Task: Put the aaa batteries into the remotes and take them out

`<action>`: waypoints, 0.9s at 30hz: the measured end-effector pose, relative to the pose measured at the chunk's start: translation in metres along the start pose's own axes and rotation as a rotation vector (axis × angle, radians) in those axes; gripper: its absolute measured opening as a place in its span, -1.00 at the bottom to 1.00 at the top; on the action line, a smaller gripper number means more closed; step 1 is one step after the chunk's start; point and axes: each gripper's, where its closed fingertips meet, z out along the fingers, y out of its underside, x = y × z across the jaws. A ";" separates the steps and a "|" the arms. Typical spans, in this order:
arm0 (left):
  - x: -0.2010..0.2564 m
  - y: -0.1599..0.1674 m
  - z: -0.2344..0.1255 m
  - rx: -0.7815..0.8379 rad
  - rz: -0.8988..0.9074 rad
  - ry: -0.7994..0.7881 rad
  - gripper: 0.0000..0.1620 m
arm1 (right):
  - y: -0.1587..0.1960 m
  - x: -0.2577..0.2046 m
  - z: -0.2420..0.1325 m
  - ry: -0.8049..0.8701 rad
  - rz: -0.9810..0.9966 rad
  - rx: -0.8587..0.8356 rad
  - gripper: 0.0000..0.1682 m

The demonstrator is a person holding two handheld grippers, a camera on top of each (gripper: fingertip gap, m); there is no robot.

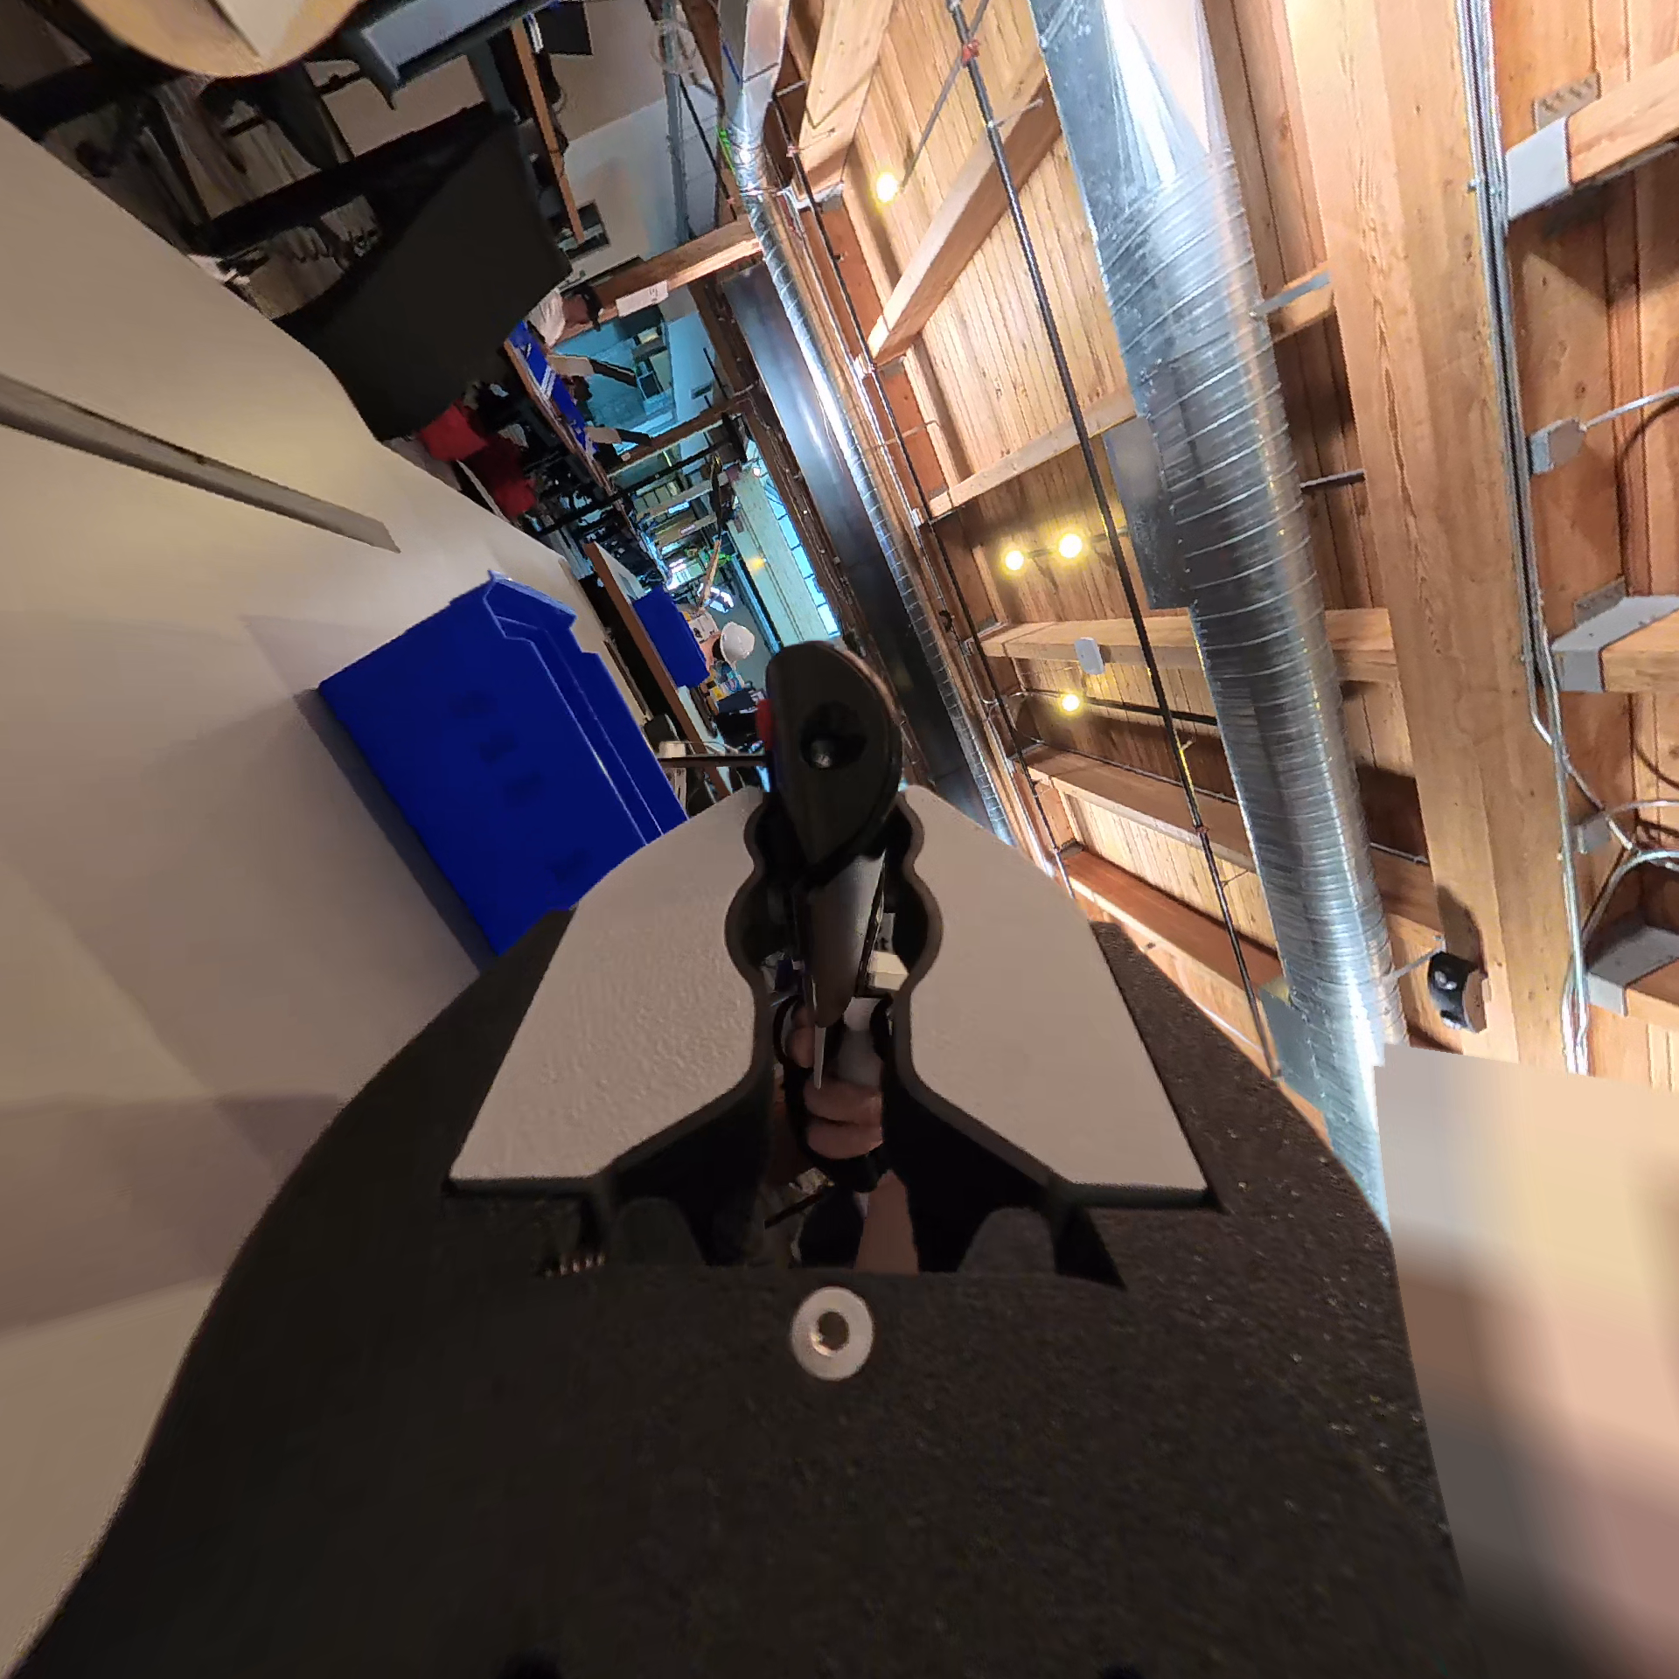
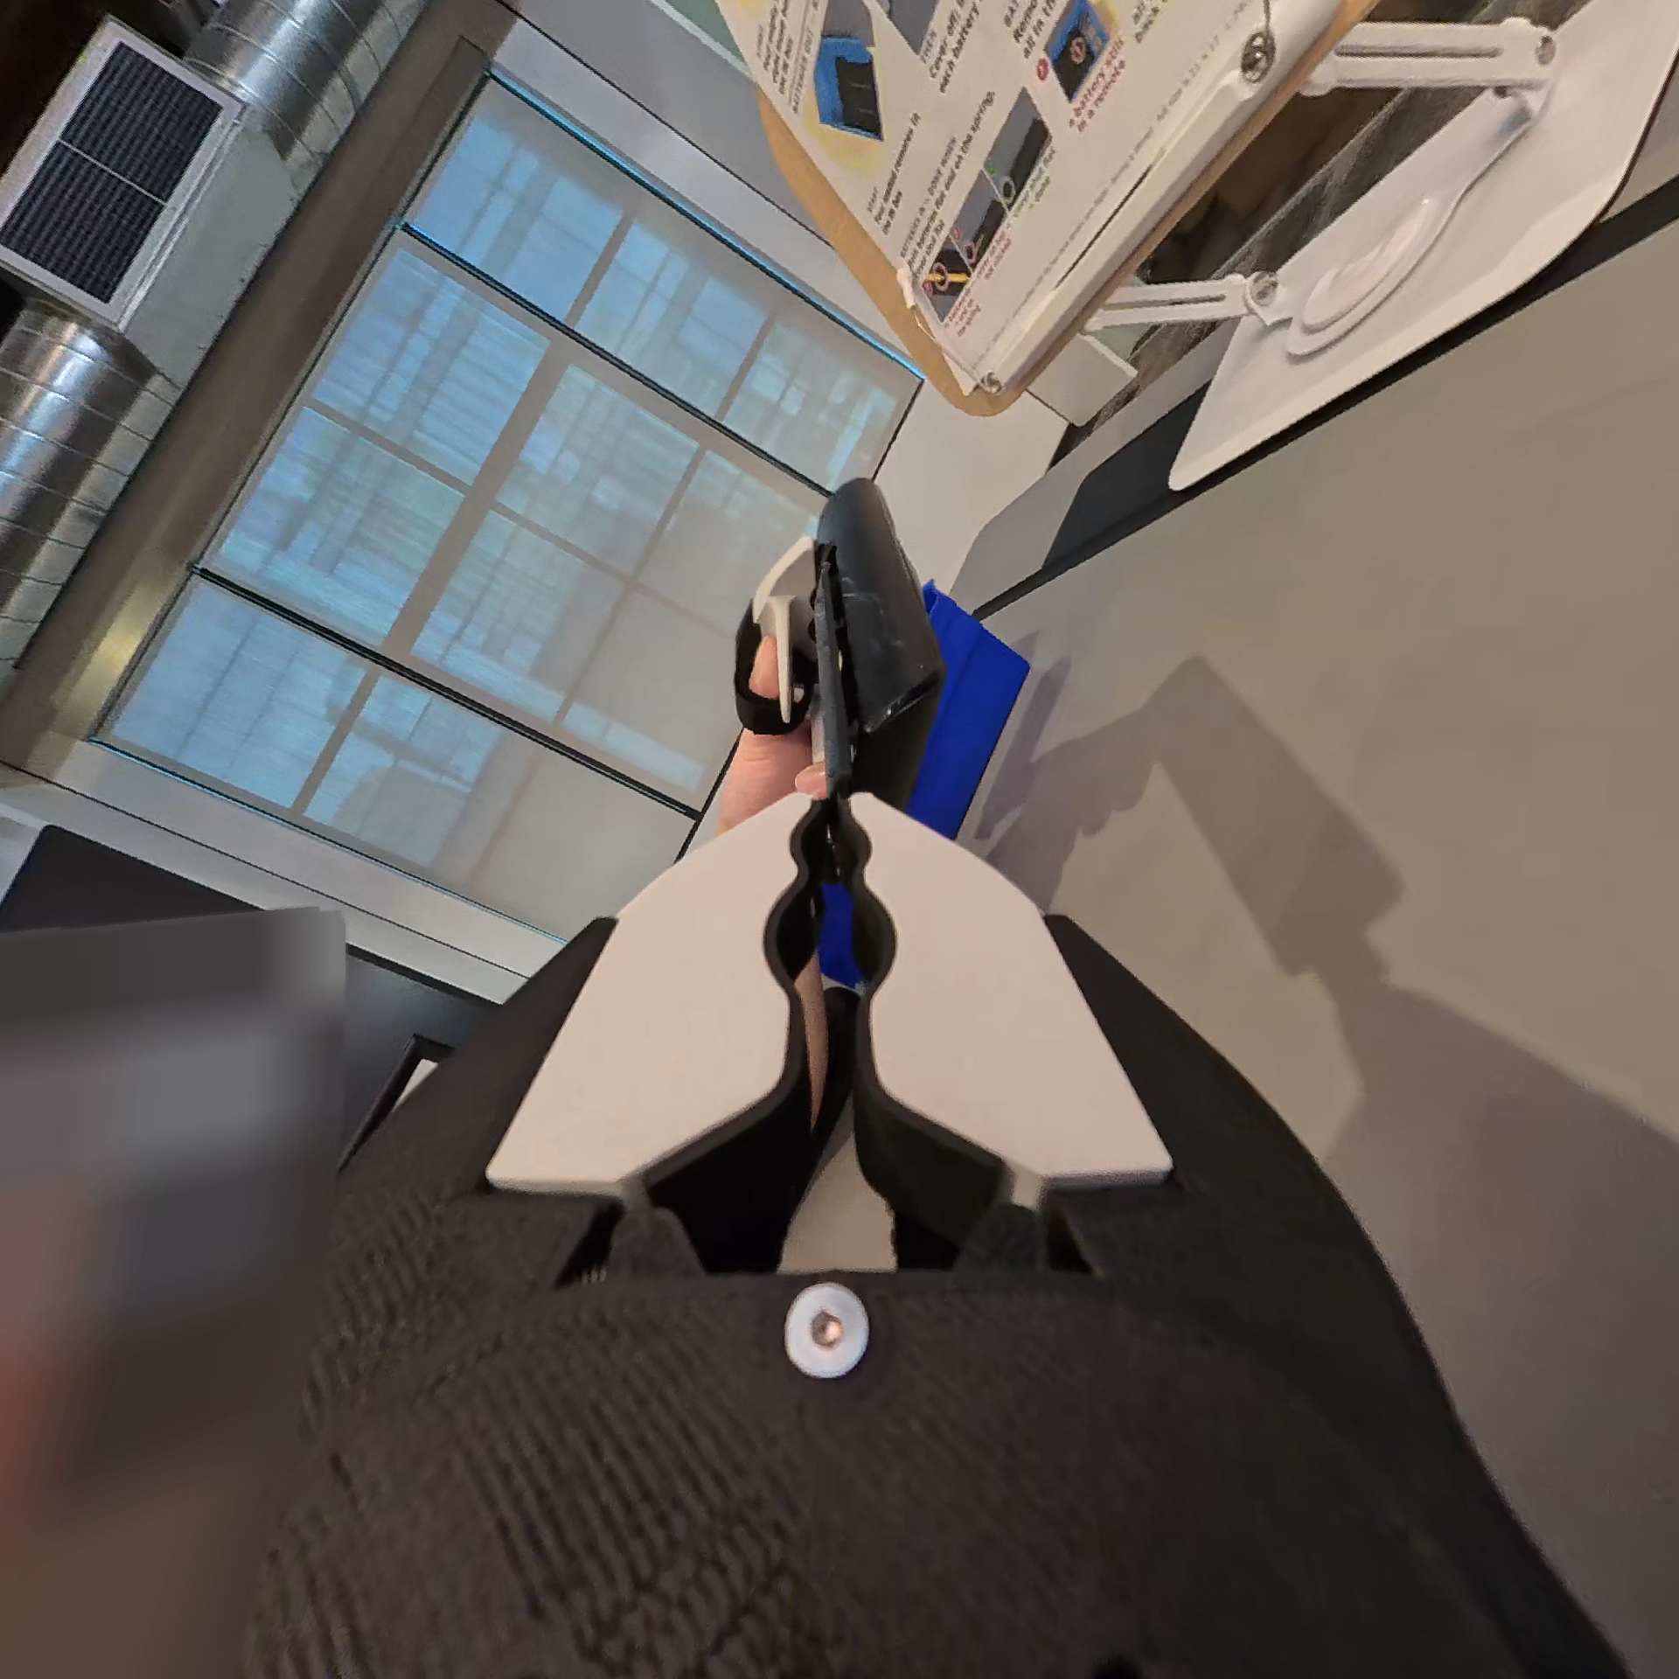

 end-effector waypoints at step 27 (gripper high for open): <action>-0.023 0.006 0.001 -0.013 -0.067 -0.025 -0.73 | 0.002 0.023 -0.004 0.106 0.021 -0.047 -0.68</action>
